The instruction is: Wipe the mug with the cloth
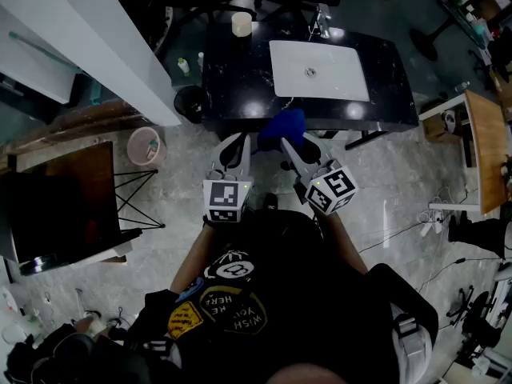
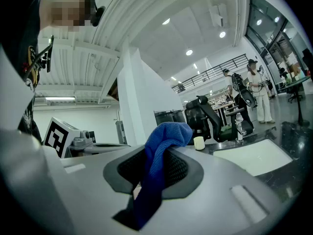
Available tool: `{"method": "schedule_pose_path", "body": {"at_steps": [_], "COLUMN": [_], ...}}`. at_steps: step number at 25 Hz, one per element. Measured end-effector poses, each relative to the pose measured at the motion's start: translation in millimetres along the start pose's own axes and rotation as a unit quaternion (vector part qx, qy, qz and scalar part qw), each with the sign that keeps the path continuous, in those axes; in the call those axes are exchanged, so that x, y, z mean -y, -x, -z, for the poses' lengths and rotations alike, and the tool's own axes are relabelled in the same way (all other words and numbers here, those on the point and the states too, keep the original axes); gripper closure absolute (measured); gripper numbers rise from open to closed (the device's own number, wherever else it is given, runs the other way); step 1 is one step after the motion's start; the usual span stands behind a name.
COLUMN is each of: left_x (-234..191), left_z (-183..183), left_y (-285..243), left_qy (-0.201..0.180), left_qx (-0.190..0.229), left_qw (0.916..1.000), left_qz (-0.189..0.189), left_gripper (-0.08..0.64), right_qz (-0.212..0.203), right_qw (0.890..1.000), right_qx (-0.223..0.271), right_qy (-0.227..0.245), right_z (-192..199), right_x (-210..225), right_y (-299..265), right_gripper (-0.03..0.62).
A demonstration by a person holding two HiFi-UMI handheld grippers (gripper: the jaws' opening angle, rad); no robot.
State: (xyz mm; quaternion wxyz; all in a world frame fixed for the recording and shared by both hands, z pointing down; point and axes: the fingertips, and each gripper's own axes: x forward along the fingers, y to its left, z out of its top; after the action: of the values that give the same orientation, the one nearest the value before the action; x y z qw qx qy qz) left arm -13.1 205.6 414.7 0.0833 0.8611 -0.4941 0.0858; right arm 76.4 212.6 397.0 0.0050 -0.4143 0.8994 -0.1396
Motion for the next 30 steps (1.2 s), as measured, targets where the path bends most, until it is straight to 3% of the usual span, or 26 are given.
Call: {"method": "schedule_pose_path", "body": {"at_steps": [14,21,30], "left_x": [-52.7,-66.5,-93.9], "left_z": [4.3,6.1,11.8], "left_y": [7.2,0.3,-20.8], "left_qy": [0.006,0.021,0.019], "left_qx": [0.001,0.007,-0.004], "left_qw": [0.9998,0.9997,0.9997], "left_qz": [-0.017,0.005,0.015], "left_gripper": [0.554,0.554,0.554], "right_qz": [-0.025,0.013,0.026], "right_qw": [1.000,0.998,0.998], "right_qx": [-0.006,-0.052,-0.055], "right_qy": [0.003,-0.022,-0.021], "right_z": [3.8,36.6,39.3], "right_x": [-29.2,-19.1,-3.6], "right_y": [-50.3,-67.7,-97.1], "right_gripper": [0.512,0.509,0.509]}}
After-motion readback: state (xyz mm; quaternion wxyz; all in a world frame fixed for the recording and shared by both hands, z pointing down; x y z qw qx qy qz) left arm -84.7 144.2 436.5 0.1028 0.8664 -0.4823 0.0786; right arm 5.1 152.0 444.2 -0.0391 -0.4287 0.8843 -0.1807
